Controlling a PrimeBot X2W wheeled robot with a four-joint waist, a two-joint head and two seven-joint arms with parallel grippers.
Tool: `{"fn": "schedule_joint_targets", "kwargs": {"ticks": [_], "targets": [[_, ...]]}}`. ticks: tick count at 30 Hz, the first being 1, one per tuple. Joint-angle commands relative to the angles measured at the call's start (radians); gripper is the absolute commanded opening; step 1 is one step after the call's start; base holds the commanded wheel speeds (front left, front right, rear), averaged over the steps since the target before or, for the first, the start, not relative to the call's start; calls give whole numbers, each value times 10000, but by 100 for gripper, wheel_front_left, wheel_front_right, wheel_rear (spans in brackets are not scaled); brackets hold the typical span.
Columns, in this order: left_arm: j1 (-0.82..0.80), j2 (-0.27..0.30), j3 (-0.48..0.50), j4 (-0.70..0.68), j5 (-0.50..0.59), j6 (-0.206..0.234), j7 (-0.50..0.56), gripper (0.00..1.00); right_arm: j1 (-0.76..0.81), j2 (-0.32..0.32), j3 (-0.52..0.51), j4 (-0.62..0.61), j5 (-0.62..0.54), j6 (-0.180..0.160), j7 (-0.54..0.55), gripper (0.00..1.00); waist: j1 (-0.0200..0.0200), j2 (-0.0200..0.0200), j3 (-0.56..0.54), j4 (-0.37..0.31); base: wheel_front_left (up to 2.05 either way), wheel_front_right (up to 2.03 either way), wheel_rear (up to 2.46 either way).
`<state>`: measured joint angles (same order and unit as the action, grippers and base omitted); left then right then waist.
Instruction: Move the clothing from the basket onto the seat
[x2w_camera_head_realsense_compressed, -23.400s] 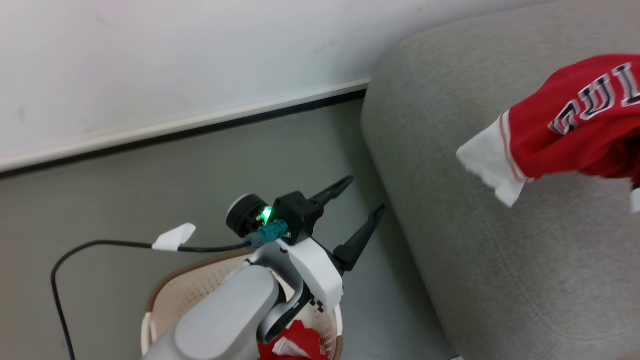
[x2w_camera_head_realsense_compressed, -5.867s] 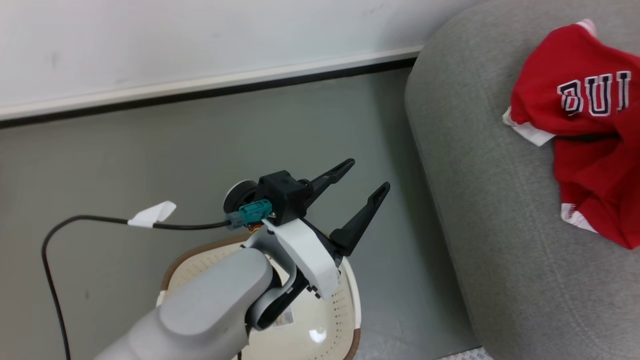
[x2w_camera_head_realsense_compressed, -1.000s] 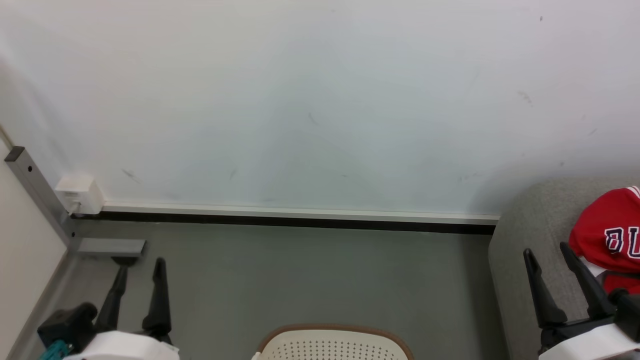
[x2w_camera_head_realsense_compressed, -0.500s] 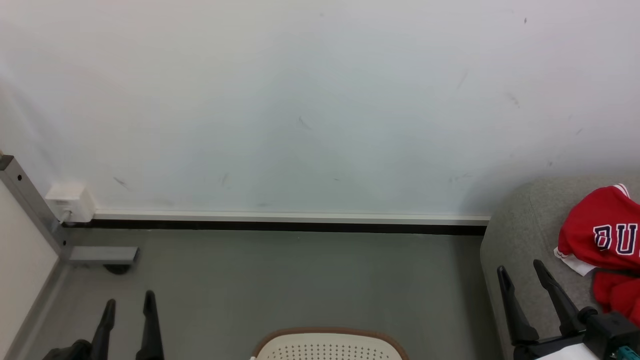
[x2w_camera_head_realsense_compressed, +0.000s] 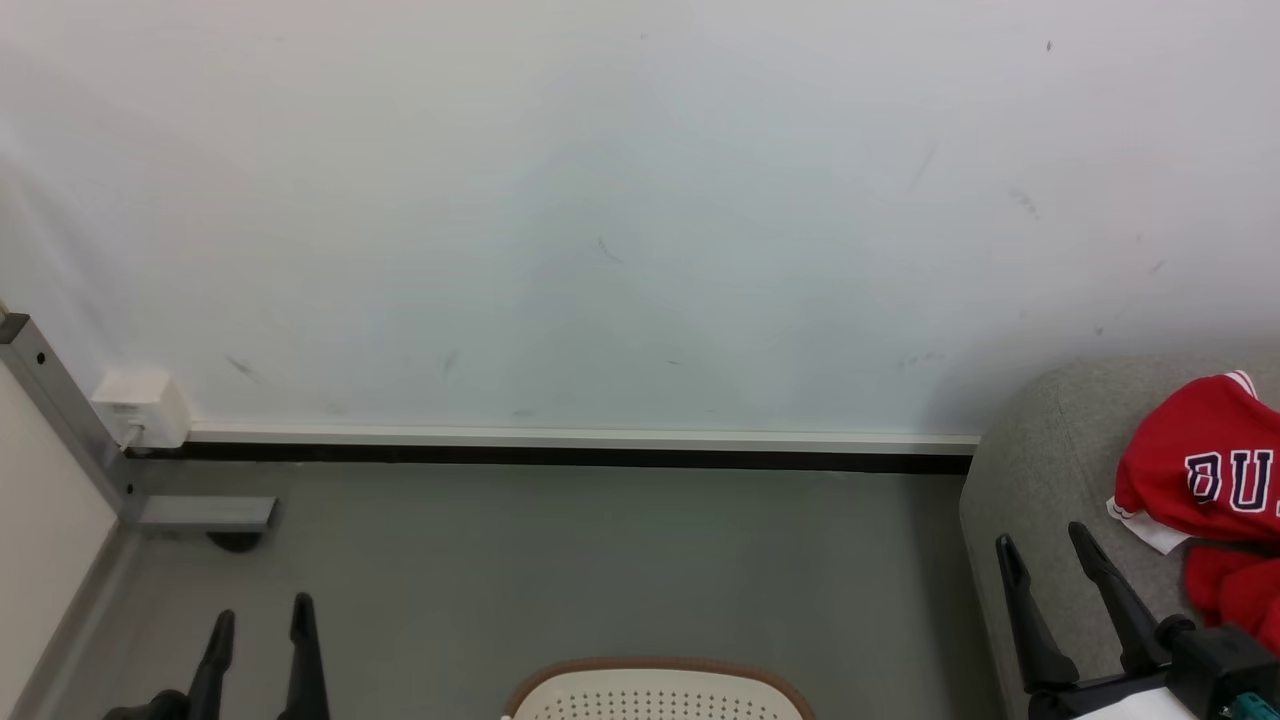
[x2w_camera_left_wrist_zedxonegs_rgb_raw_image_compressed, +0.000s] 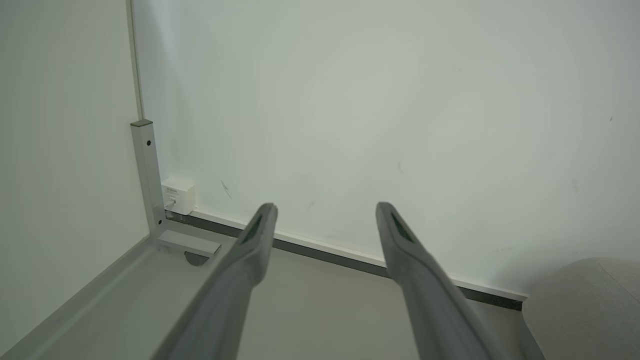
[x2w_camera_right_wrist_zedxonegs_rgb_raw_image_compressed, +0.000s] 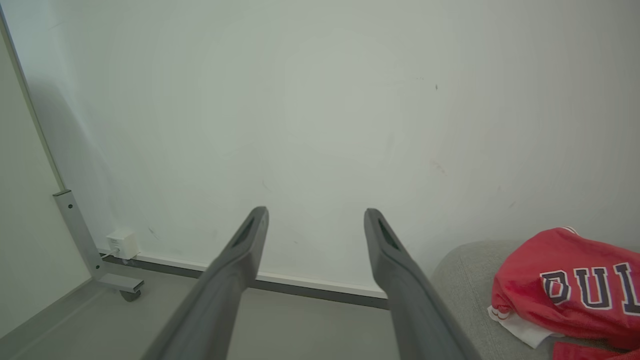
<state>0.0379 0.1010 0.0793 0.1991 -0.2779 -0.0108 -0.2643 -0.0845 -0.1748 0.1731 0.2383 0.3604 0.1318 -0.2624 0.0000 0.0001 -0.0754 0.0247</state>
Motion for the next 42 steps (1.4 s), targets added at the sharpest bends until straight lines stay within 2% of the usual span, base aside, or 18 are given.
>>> {"fn": "schedule_joint_targets", "kwargs": {"ticks": [1, 9, 26, 27, 30, 42], "targets": [[-22, -29, 74, 71, 67, -79, 1, 100, 6, -21, 1, 50, -44, -24, -31, 100, 0, -1, -3, -13, 0, 0, 0], [-175, -193, 335, 316, 289, -376, 1, 100, -57, -90, 79, 175, 19, -24, -31, 100, 0, -1, -16, -23, 0, 0, 0], [-229, -409, 547, 530, 609, -666, 1, 100, -87, -128, 211, 314, 154, -24, -32, 100, 0, -1, -26, -66, 0, 0, 0], [-162, -426, 514, 523, 468, -658, 0, 0, -30, -84, 205, 278, 96, 0, 0, 0, 0, -1, -26, -67, 0, 0, 0], [-110, -500, 526, 755, 366, -671, 64, 0, 107, -18, 204, 440, 197, 2, 51, 0, 0, -1, -21, -70, 0, 0, 0], [-398, -496, 547, 754, -1856, -758, 723, 0, 18, 183, -304, 382, 2203, 0, 657, 0, 0, -1, 53, -86, 0, 0, 0]]}}
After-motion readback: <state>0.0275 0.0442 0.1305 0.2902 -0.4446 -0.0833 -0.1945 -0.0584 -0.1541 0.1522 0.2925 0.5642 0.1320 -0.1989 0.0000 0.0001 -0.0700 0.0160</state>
